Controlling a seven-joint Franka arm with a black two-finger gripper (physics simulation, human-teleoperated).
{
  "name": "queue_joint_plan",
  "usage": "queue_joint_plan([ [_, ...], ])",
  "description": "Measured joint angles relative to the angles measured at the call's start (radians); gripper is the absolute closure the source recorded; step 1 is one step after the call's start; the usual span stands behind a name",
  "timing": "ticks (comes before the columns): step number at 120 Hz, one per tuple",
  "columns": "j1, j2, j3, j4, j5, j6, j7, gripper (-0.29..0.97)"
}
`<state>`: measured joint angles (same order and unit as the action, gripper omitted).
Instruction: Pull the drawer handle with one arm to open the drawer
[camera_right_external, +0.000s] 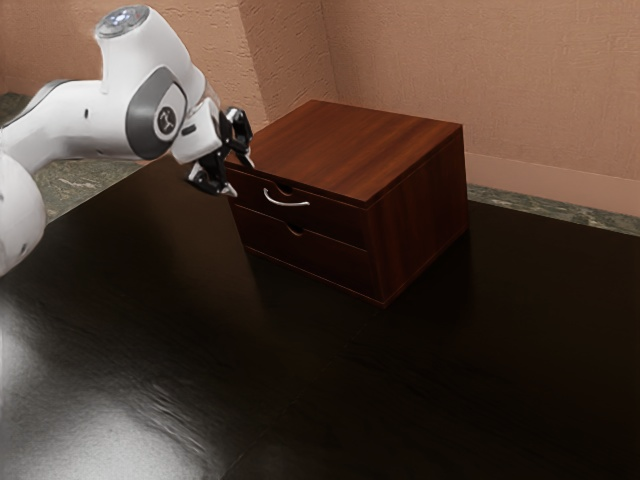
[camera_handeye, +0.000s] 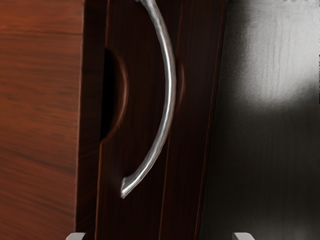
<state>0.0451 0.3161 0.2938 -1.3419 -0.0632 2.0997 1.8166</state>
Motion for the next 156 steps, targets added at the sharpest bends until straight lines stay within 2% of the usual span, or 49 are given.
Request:
queue_joint_plan([
  [38, -0.04, -0.033, 0.007, -0.036, 0.005, -0.001, 0.009, 0.42],
  [55, -0.038, -0.061, 0.015, -0.078, 0.009, -0.005, 0.011, 0.44],
  [87, -0.033, -0.061, 0.036, -0.071, 0.012, -0.006, 0.013, 0.44],
  [123, -0.015, -0.058, 0.06, -0.048, 0.008, -0.001, 0.014, 0.44],
  [156, -0.011, -0.034, 0.05, -0.038, 0.002, 0.02, 0.013, 0.36],
])
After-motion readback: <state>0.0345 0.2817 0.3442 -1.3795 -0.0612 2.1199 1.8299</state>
